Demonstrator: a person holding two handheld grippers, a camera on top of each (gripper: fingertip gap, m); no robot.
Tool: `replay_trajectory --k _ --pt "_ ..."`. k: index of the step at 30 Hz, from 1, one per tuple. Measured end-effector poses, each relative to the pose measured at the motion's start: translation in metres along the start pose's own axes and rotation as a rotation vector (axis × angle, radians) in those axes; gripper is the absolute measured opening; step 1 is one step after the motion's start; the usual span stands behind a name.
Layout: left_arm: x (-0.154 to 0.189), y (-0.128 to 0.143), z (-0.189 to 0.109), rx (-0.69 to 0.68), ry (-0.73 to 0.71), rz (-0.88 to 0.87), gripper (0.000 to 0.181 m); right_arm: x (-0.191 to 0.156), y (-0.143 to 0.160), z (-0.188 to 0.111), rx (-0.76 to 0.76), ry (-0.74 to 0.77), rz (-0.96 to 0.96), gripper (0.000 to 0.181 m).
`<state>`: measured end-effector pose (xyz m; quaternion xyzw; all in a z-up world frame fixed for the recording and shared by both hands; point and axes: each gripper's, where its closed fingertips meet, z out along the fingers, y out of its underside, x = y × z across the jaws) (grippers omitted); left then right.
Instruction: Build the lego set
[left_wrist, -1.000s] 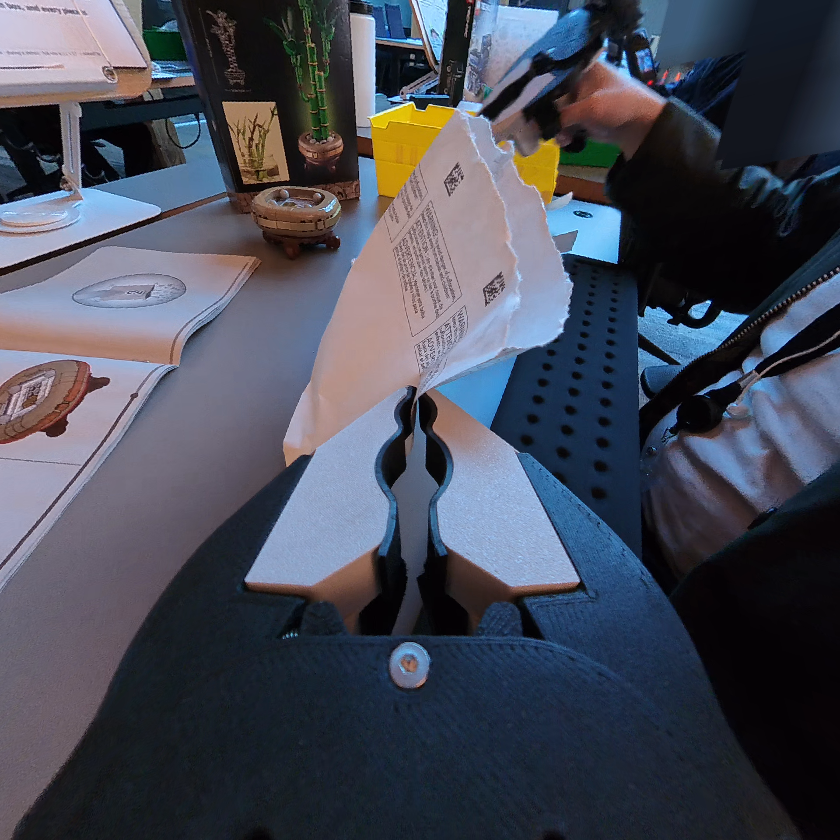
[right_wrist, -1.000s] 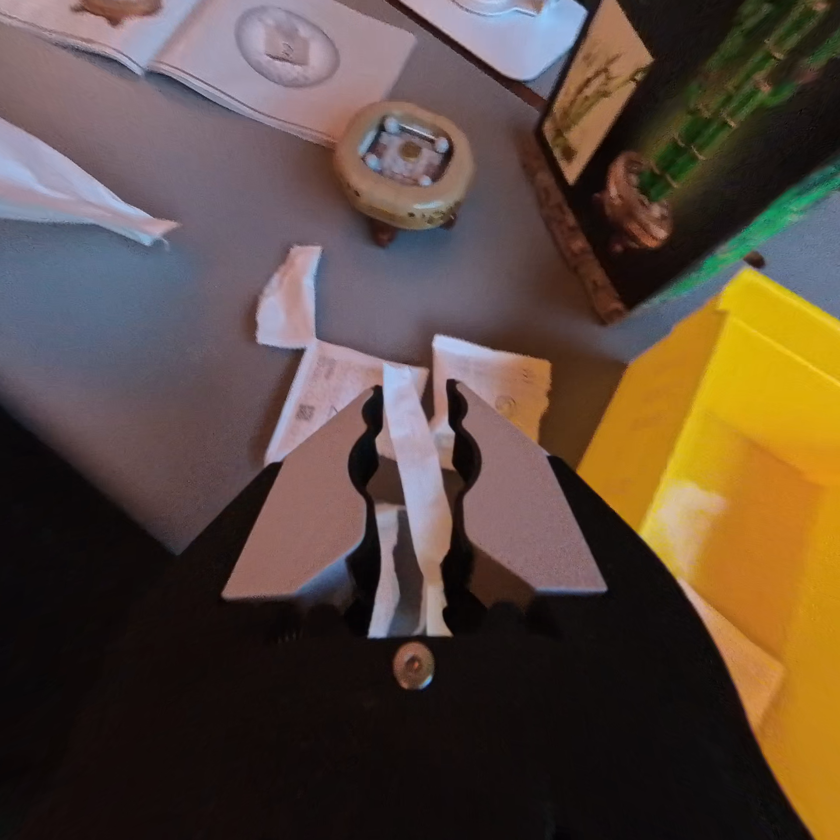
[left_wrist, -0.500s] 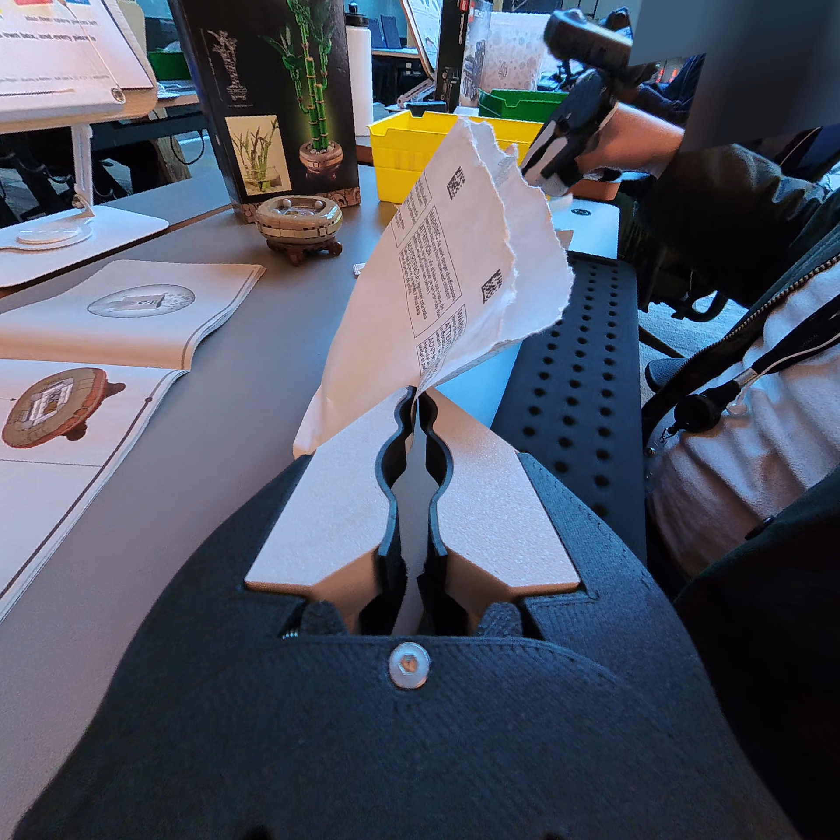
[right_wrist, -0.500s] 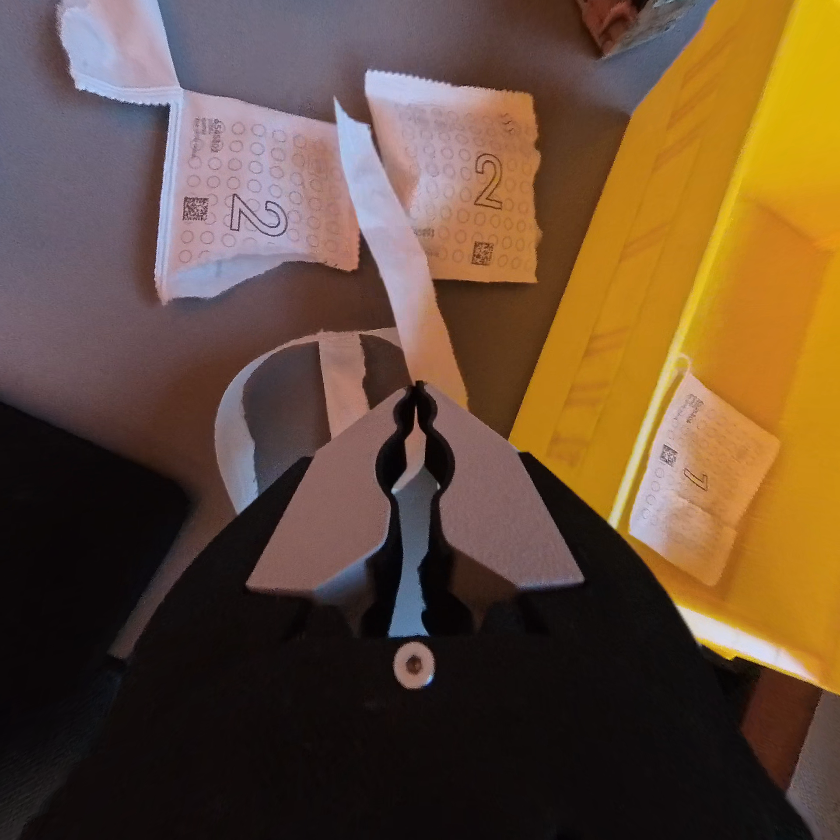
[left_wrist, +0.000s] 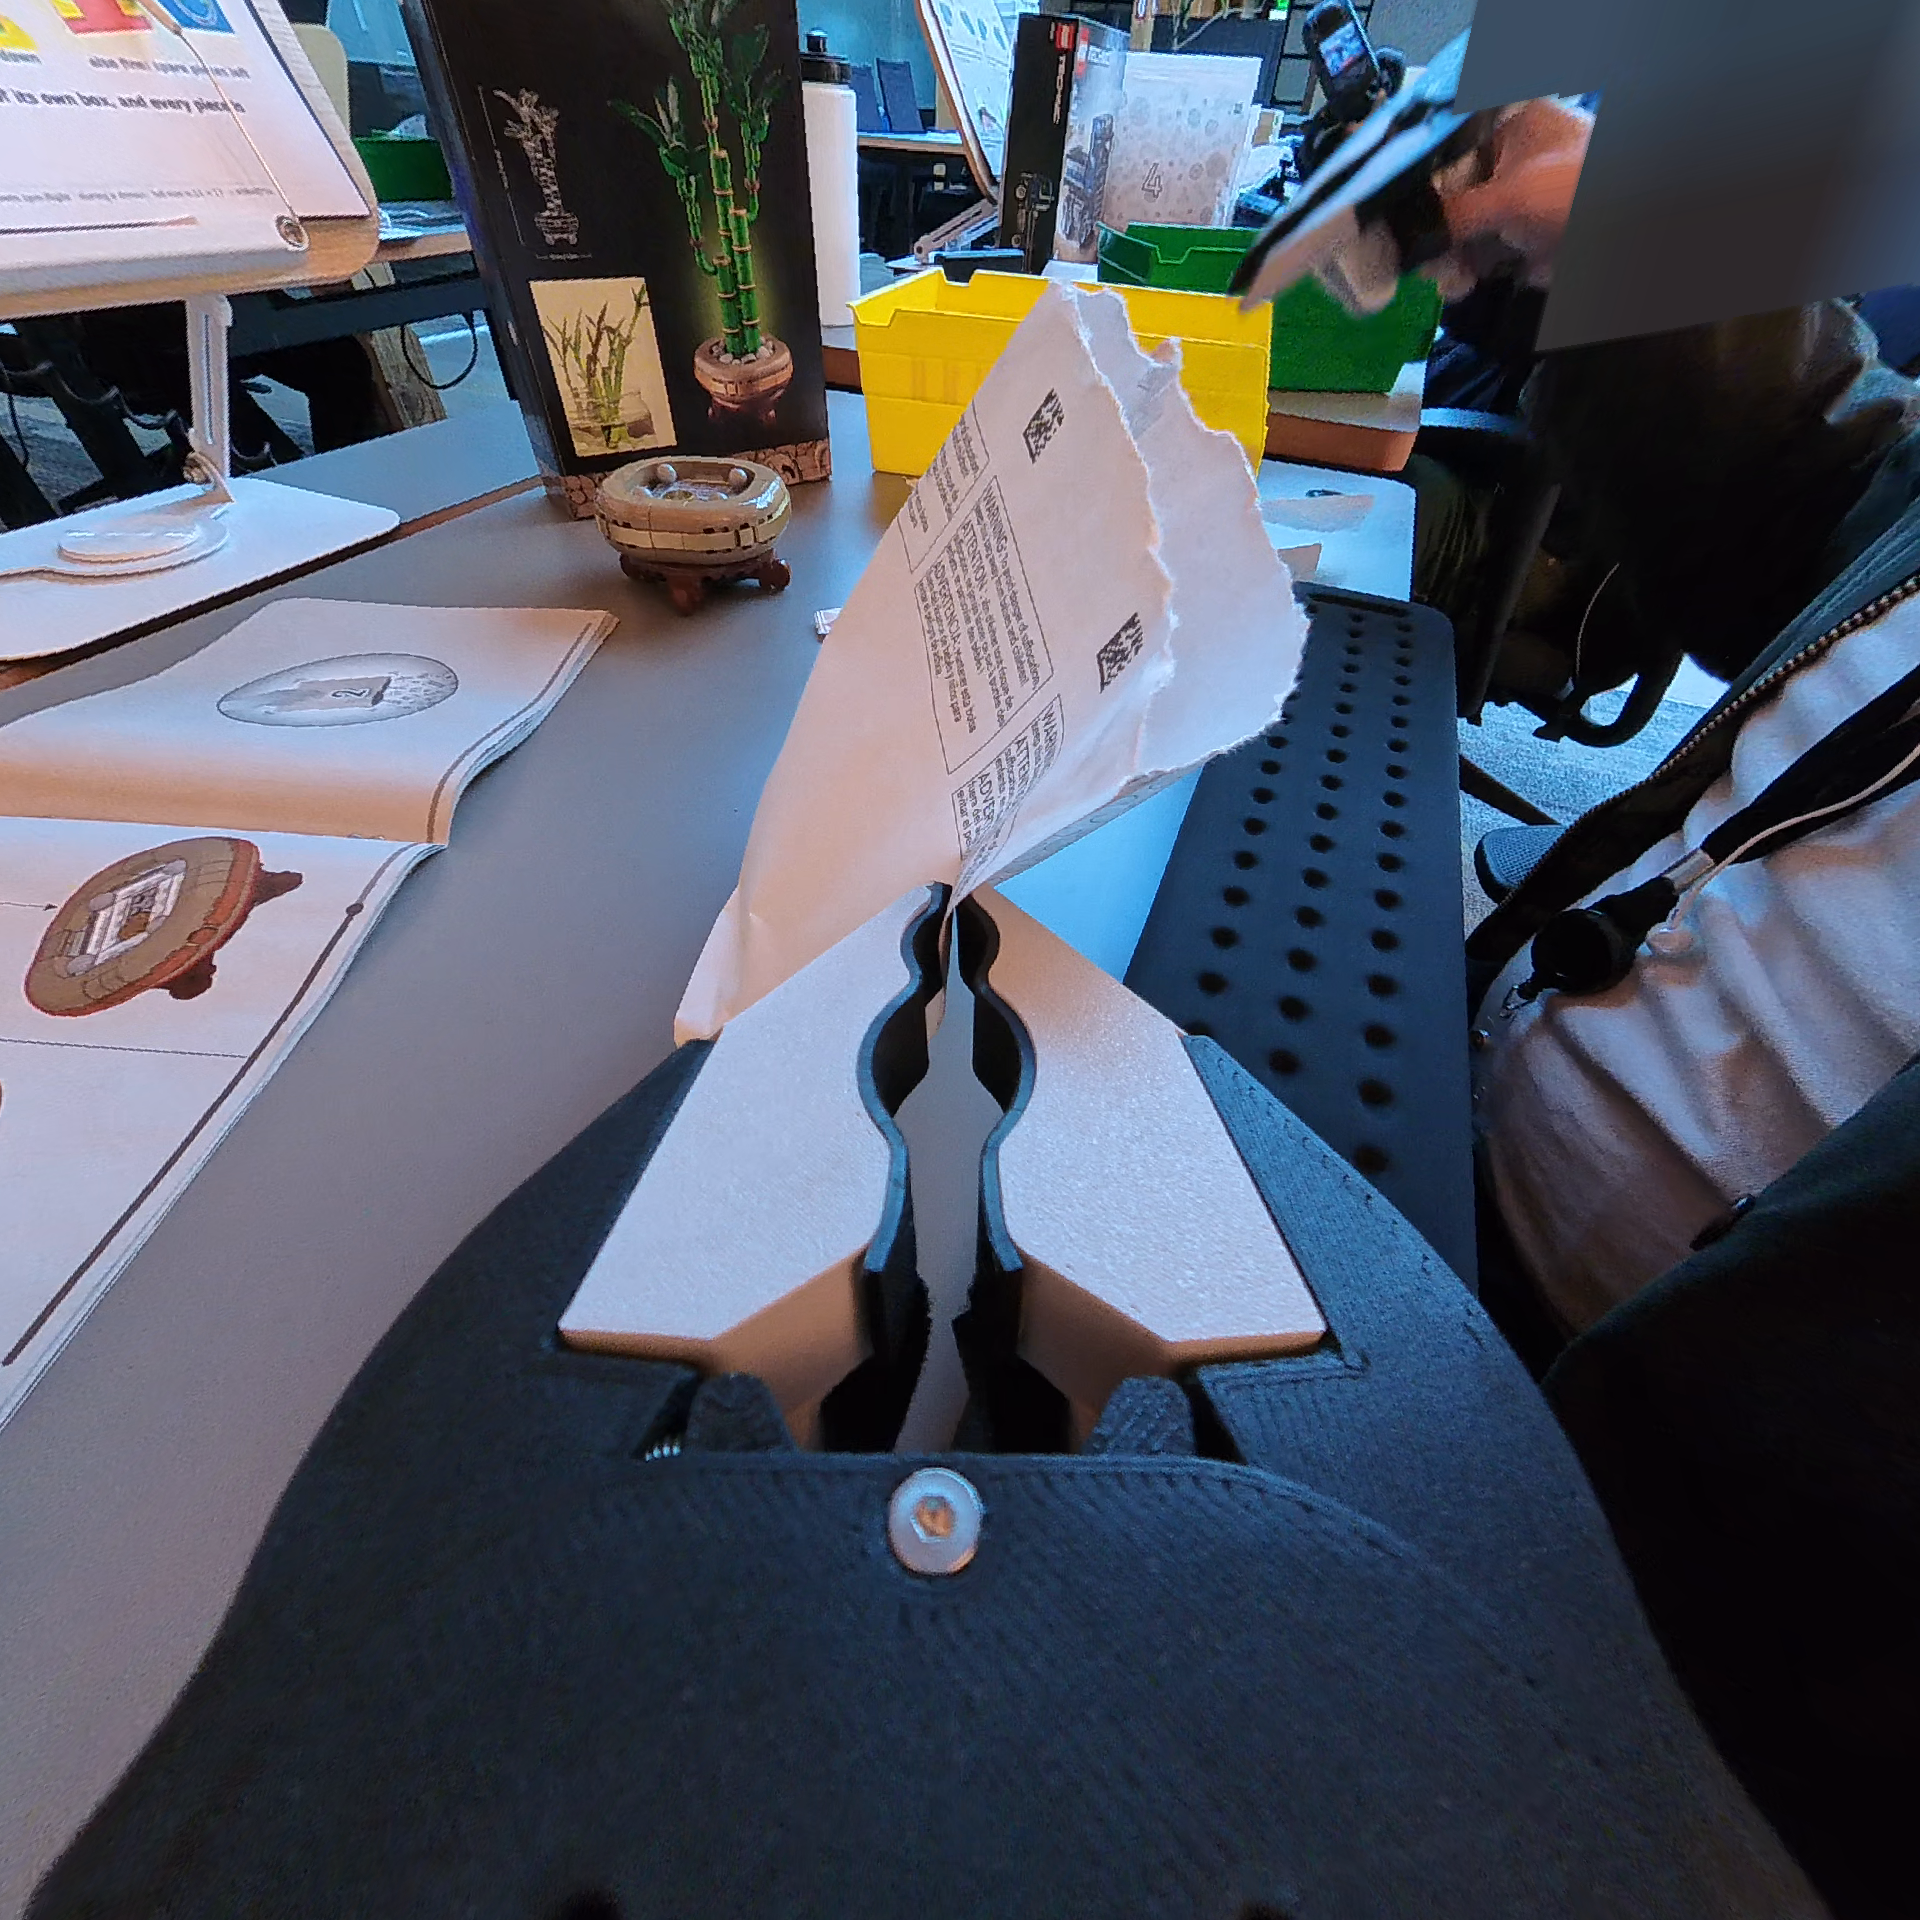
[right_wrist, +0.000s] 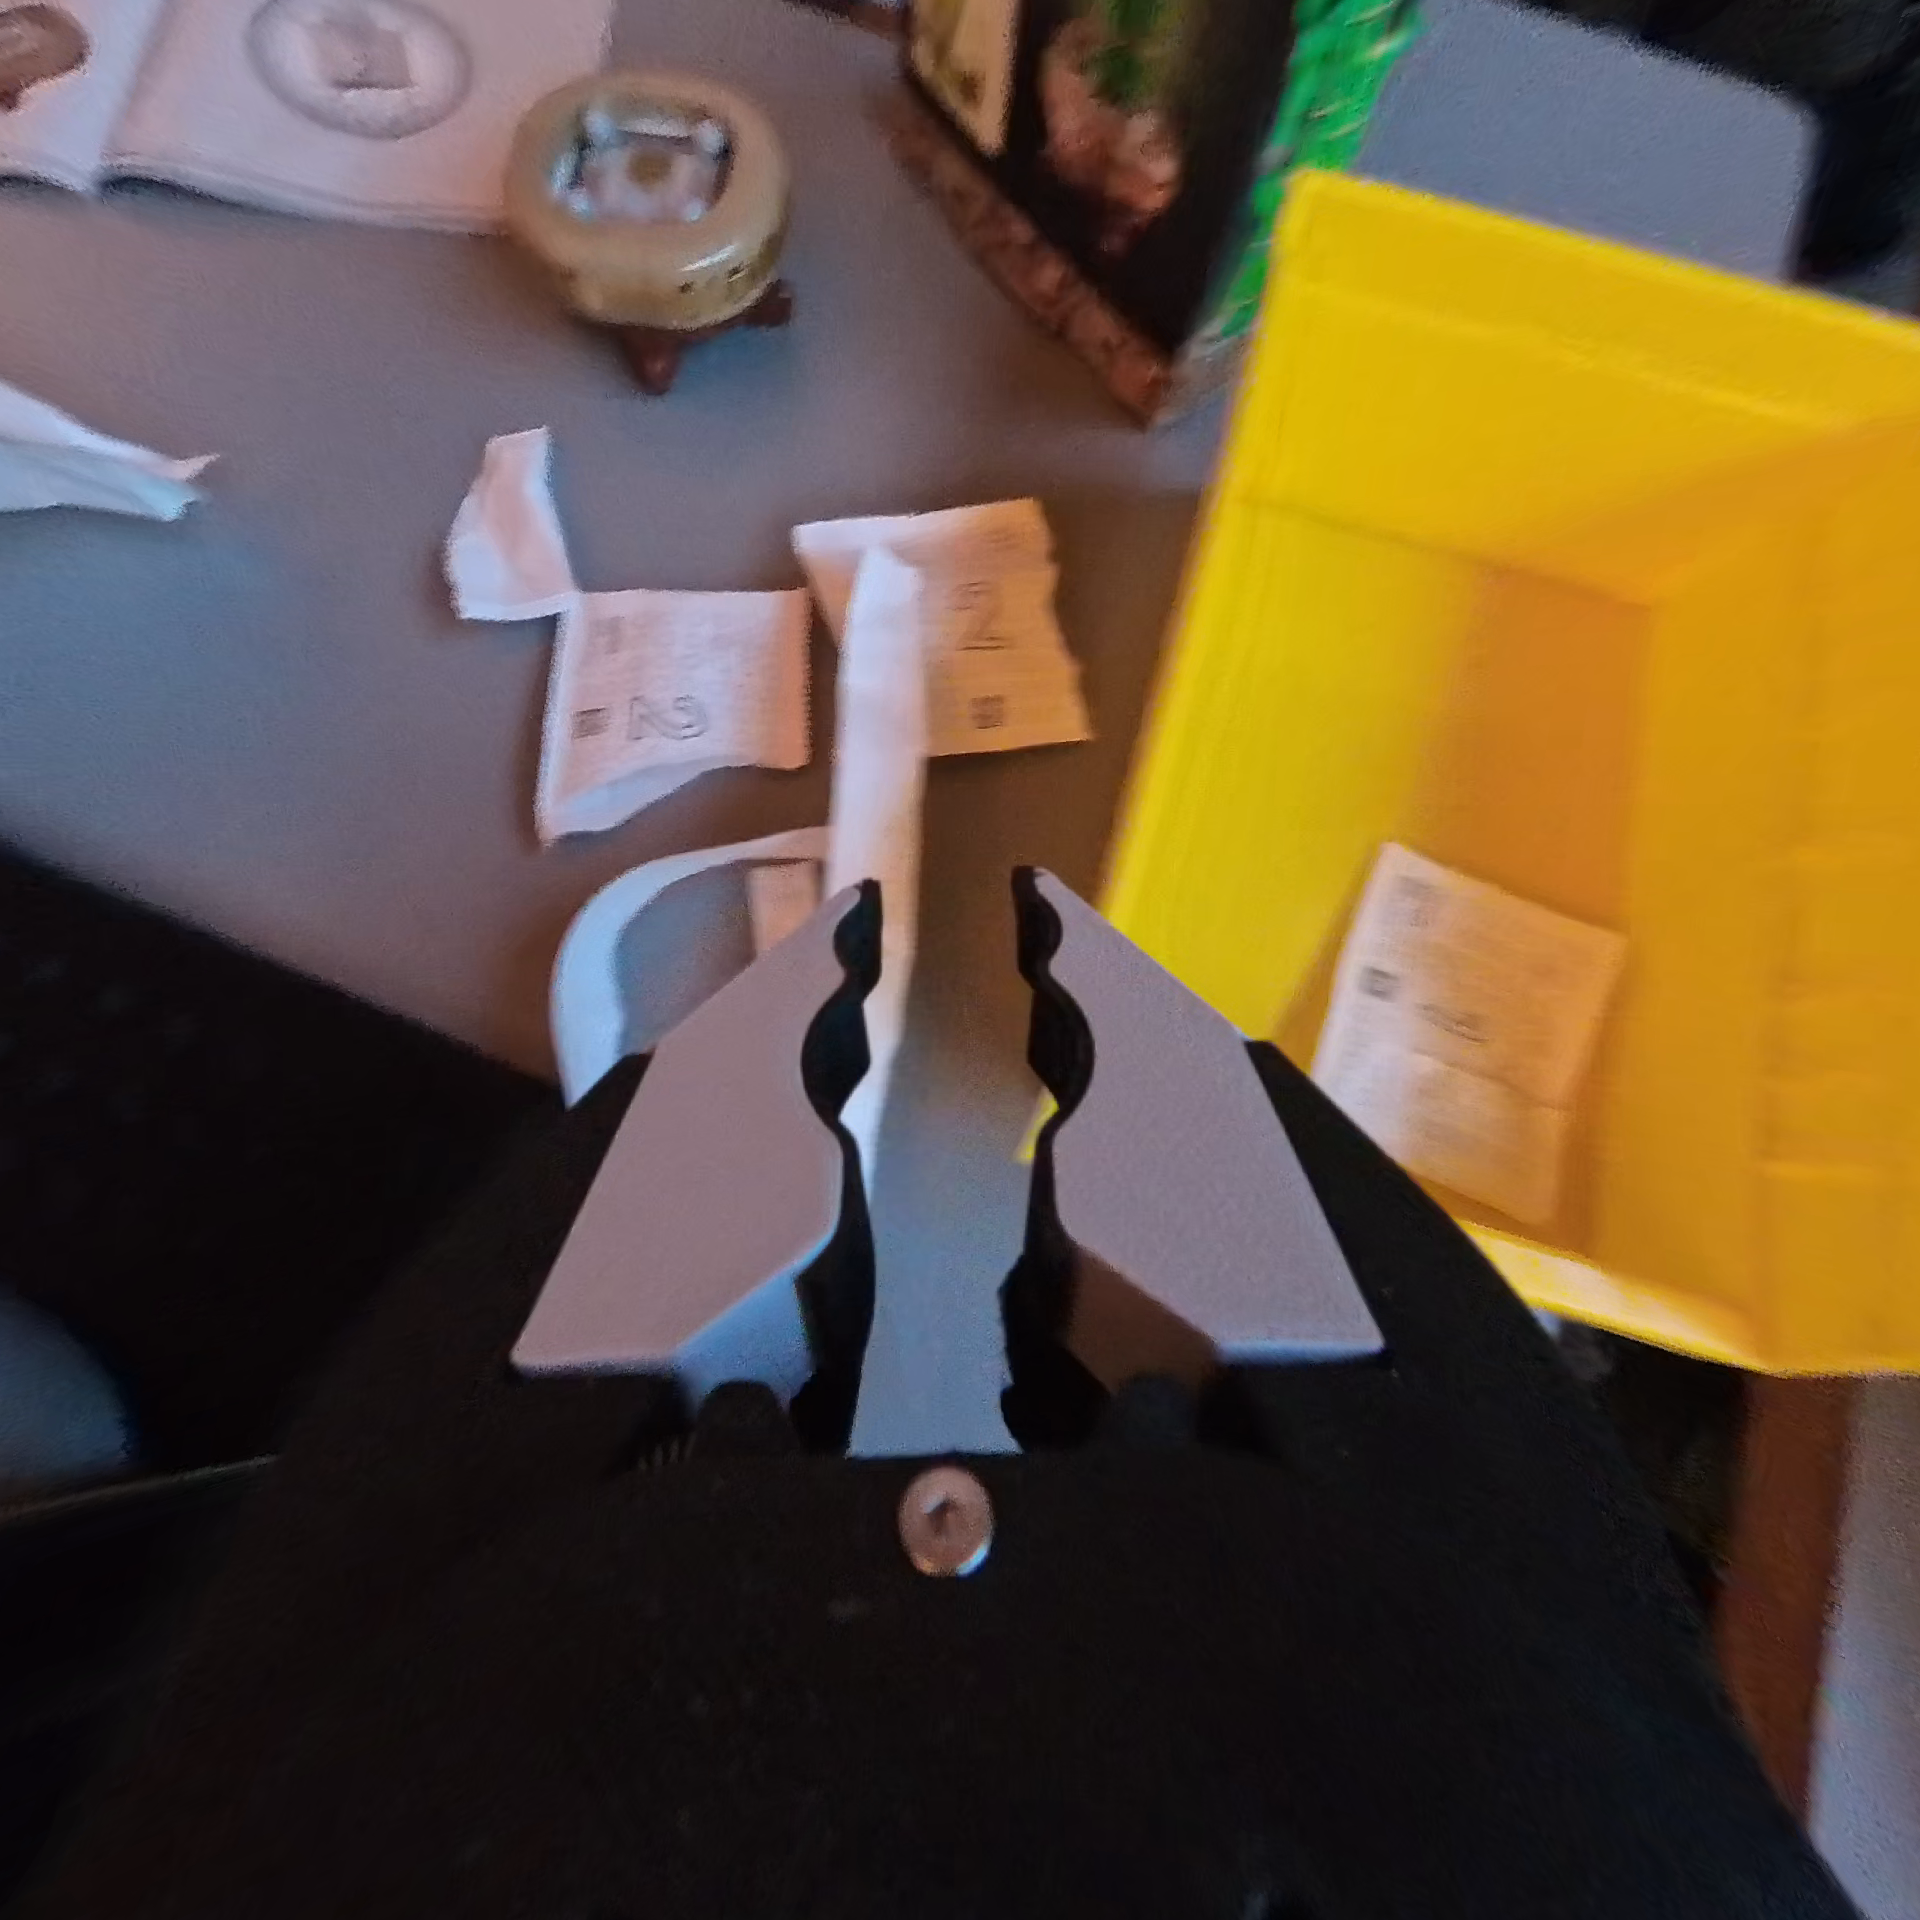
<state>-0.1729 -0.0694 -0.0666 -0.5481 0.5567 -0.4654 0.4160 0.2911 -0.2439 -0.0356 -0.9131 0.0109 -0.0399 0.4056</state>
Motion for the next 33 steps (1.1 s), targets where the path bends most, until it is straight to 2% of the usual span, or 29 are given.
replay_trajectory --k 3,5,7,9,12,15,16,17,18,19,20,24,27,30,33 --pt "0.000 0.000 0.000 0.002 0.001 -0.002 0.000 0.082 0.009 -0.014 -0.043 0.228 0.013 0.030" --pt "-0.001 0.000 0.000 0.002 0.000 -0.001 0.000 0.117 0.034 0.001 -0.191 0.211 0.072 0.045" --pt "-0.001 0.000 0.000 -0.001 -0.005 -0.001 0.000 0.136 0.054 0.020 -0.322 0.158 0.073 0.047" --pt "-0.001 0.000 0.000 -0.008 -0.011 -0.001 0.000 0.145 0.071 0.037 -0.427 0.124 0.078 0.049" --pt "-0.002 0.000 0.001 -0.013 -0.019 -0.005 0.000 0.136 0.082 0.054 -0.531 0.065 0.099 0.060" --pt "-0.004 0.000 0.001 -0.013 -0.023 -0.014 0.000 0.142 0.102 0.059 -0.664 0.166 -0.019 0.060" --pt "-0.005 0.000 0.001 -0.014 -0.024 -0.017 0.000 0.146 0.105 0.059 -0.694 0.202 -0.046 0.055" --pt "-0.006 0.000 0.001 -0.015 -0.024 -0.018 0.000 0.148 0.102 0.060 -0.676 0.225 -0.050 0.052" --pt "-0.007 0.000 0.001 -0.017 -0.025 -0.019 0.000 0.147 0.101 0.060 -0.671 0.225 -0.055 0.039" --pt "-0.007 0.000 0.001 -0.019 -0.025 -0.021 0.000 0.144 0.102 0.059 -0.672 0.207 -0.059 0.015" --pt "-0.008 0.000 0.001 -0.020 -0.025 -0.024 0.000 0.142 0.103 0.059 -0.672 0.188 -0.067 0.000" --pt "-0.009 0.000 0.000 -0.021 -0.032 -0.037 0.000 0.141 0.098 0.058 -0.600 0.182 -0.056 0.000" --pt "-0.012 0.000 -0.001 -0.011 -0.048 -0.056 0.000 0.134 0.086 0.053 -0.480 0.140 -0.030 0.001" --pt "-0.012 -0.001 -0.001 -0.006 -0.061 -0.064 0.000 0.155 0.071 0.031 -0.356 0.237 -0.074 0.021" --pt "-0.008 0.001 0.002 -0.022 -0.066 -0.048 0.000 0.179 0.047 0.000 -0.154 0.330 -0.093 0.027"
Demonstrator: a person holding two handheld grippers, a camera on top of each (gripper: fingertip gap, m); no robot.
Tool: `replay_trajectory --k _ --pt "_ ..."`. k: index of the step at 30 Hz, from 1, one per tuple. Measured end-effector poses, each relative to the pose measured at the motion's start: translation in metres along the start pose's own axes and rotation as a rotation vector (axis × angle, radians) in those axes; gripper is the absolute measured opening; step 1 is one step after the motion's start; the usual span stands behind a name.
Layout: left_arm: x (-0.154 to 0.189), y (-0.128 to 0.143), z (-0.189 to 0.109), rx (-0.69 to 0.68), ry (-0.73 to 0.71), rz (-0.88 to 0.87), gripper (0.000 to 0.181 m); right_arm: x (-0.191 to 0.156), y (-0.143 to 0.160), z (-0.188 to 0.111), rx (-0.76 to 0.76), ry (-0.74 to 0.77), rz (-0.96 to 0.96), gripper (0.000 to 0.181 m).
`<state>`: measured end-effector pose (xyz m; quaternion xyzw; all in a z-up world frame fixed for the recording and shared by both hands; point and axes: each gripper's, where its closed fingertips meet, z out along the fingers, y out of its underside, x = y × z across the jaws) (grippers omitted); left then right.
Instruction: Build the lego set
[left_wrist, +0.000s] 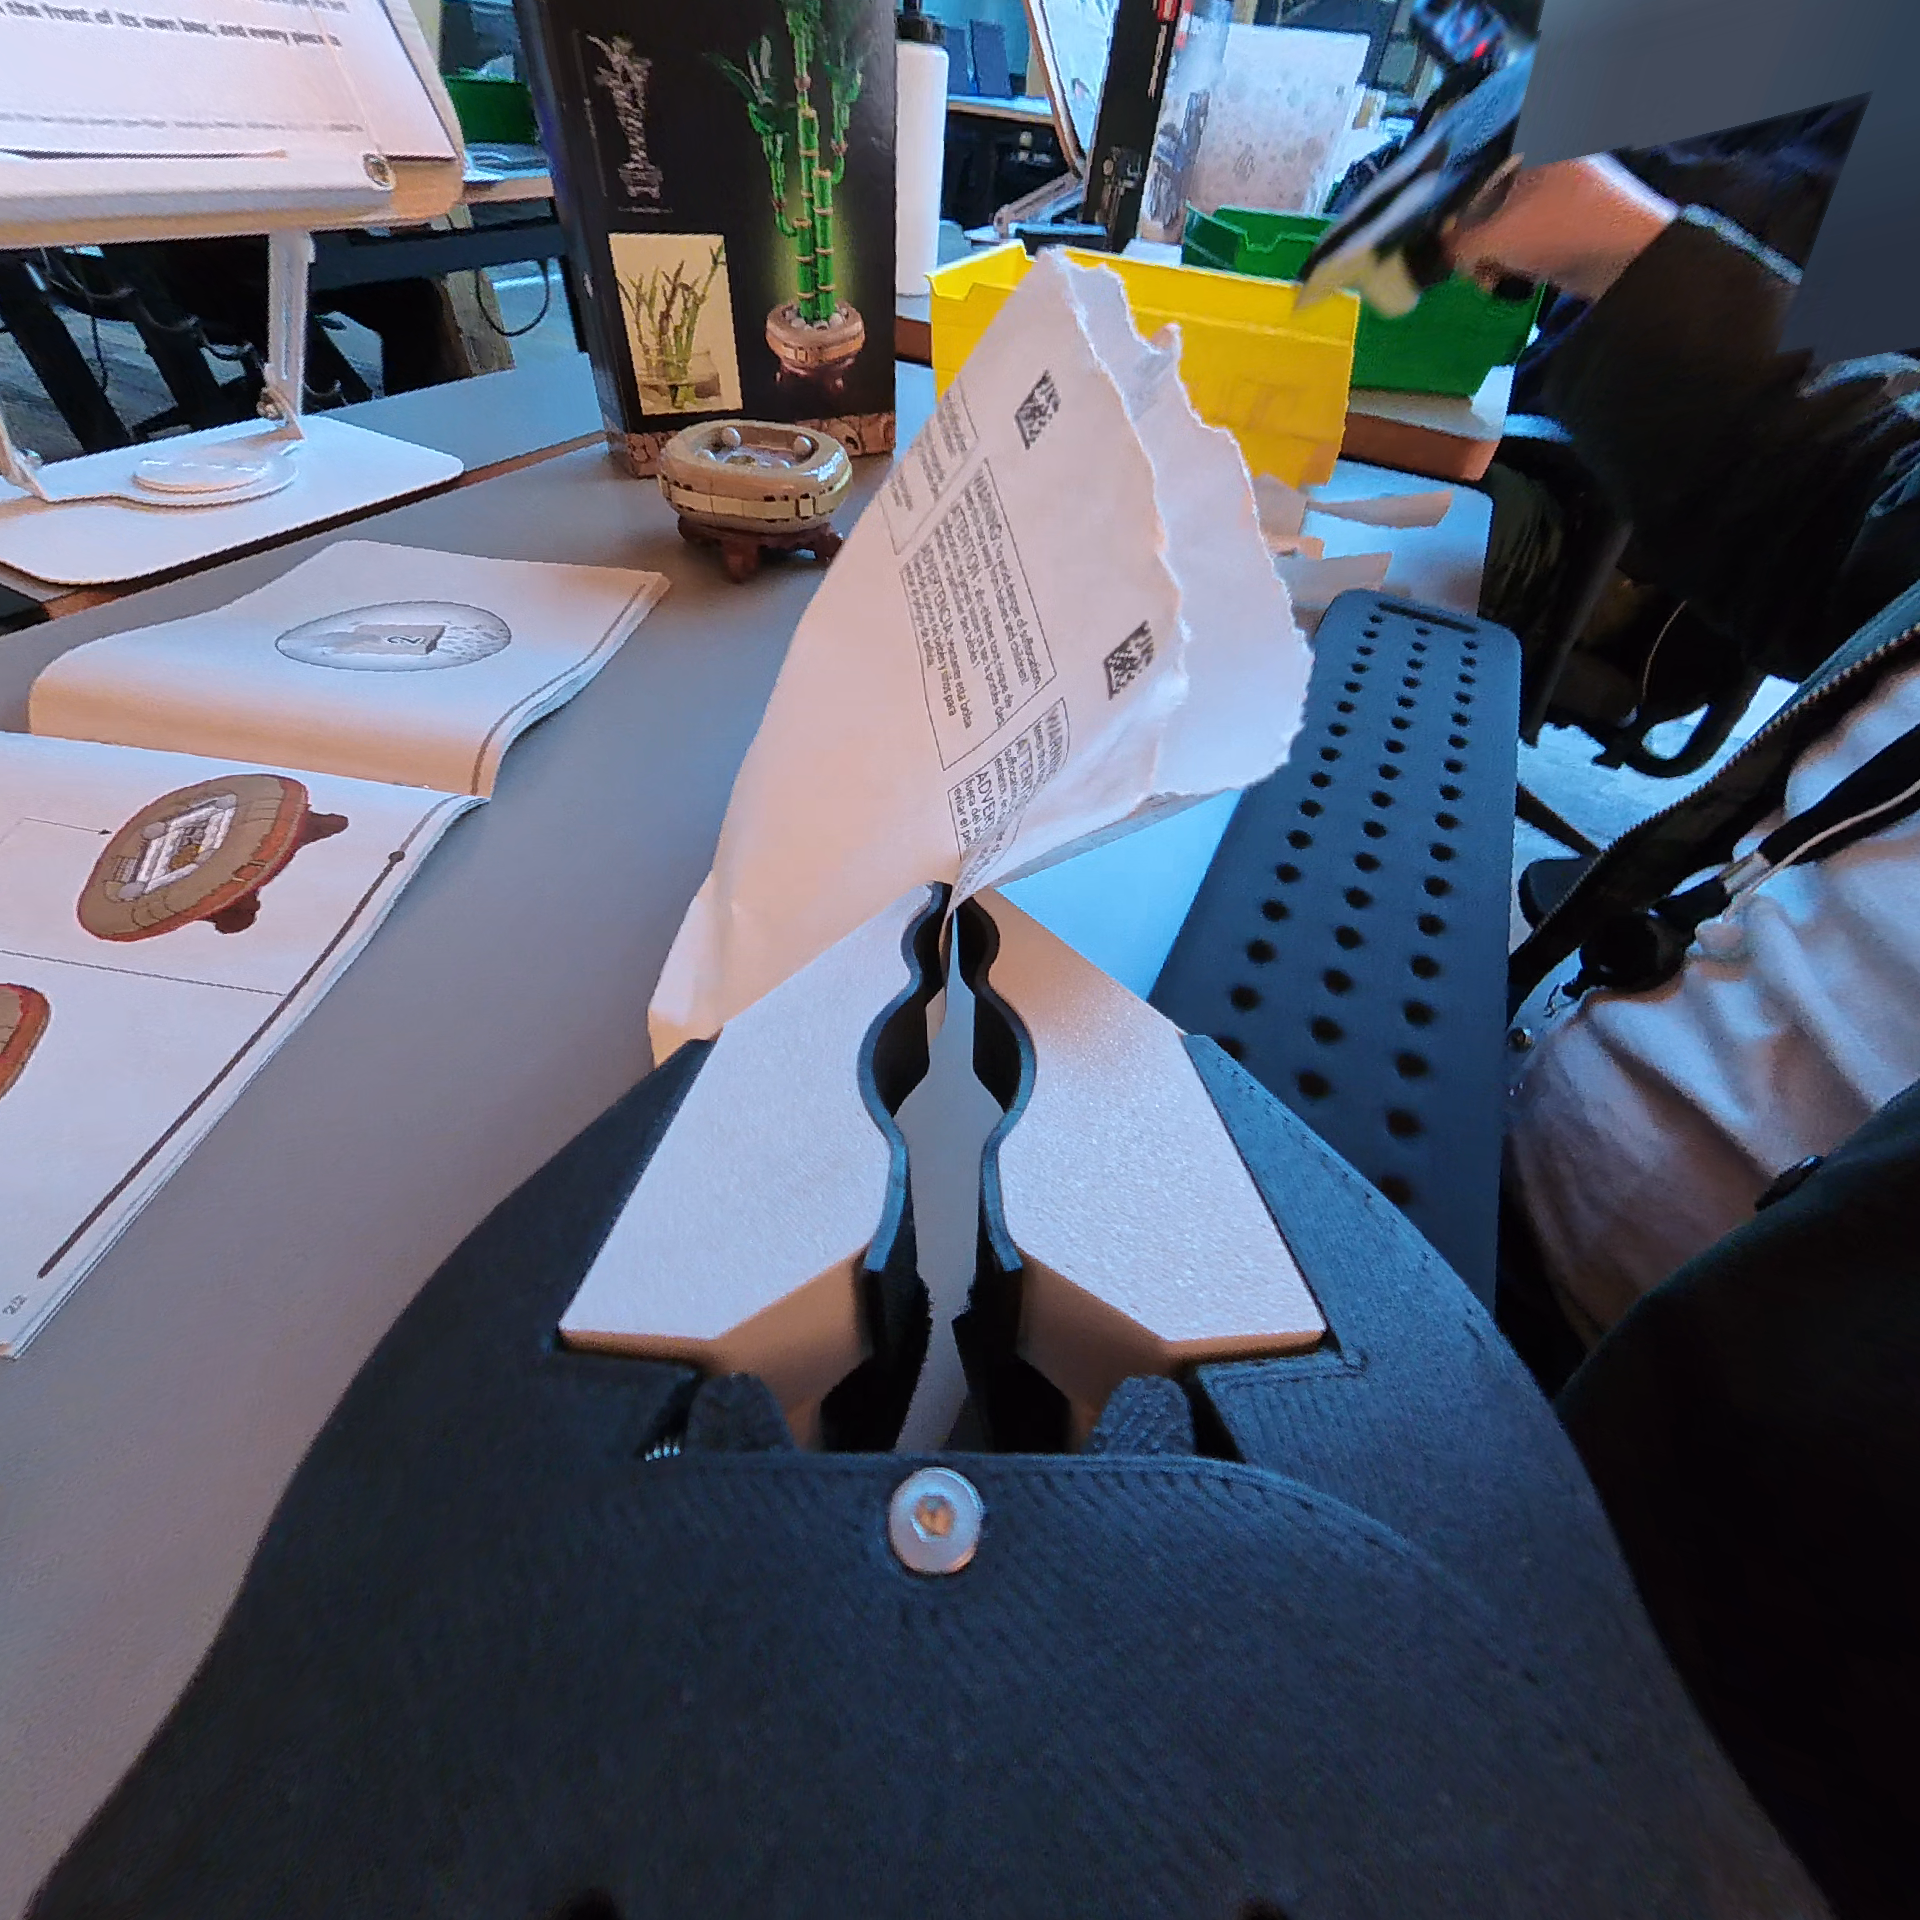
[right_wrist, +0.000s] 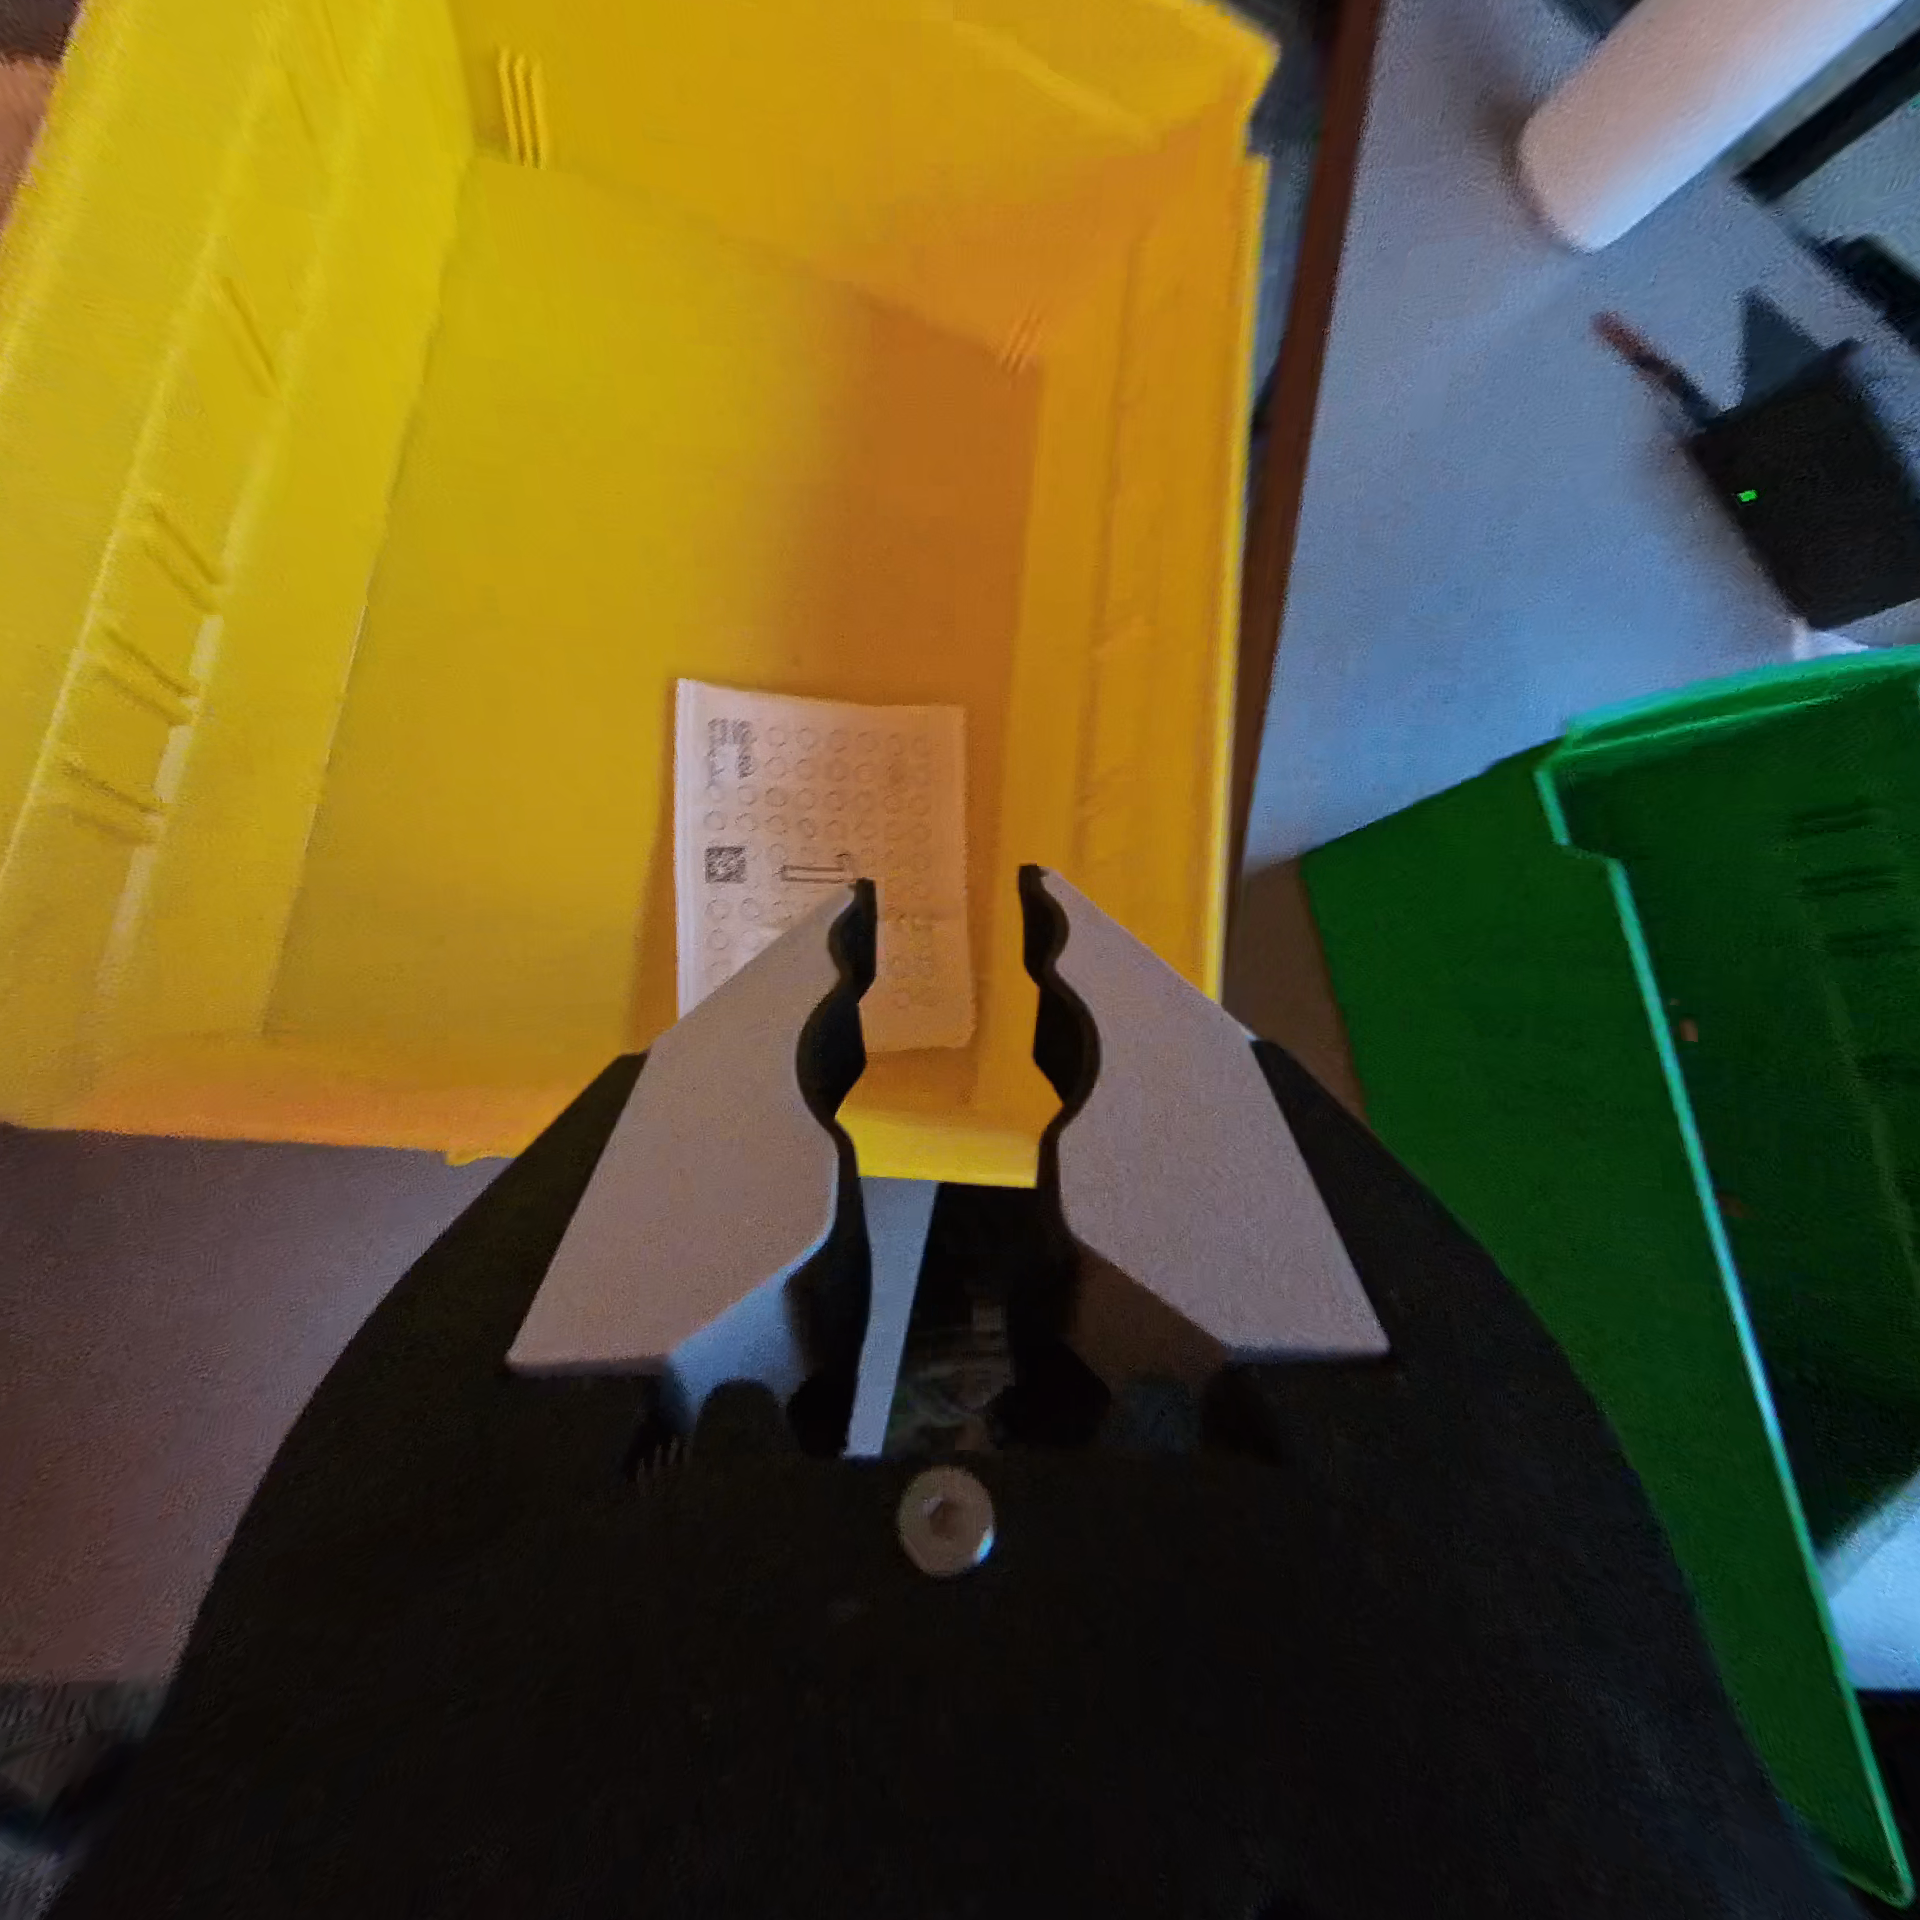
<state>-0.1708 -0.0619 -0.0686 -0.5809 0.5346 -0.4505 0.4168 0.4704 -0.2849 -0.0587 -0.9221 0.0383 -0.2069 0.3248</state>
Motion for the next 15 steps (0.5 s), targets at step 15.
replay_trajectory --k 15 --pt "0.014 0.005 -0.001 -0.027 -0.042 0.104 0.000 0.038 0.054 0.036 -0.181 -0.033 0.249 0.041"
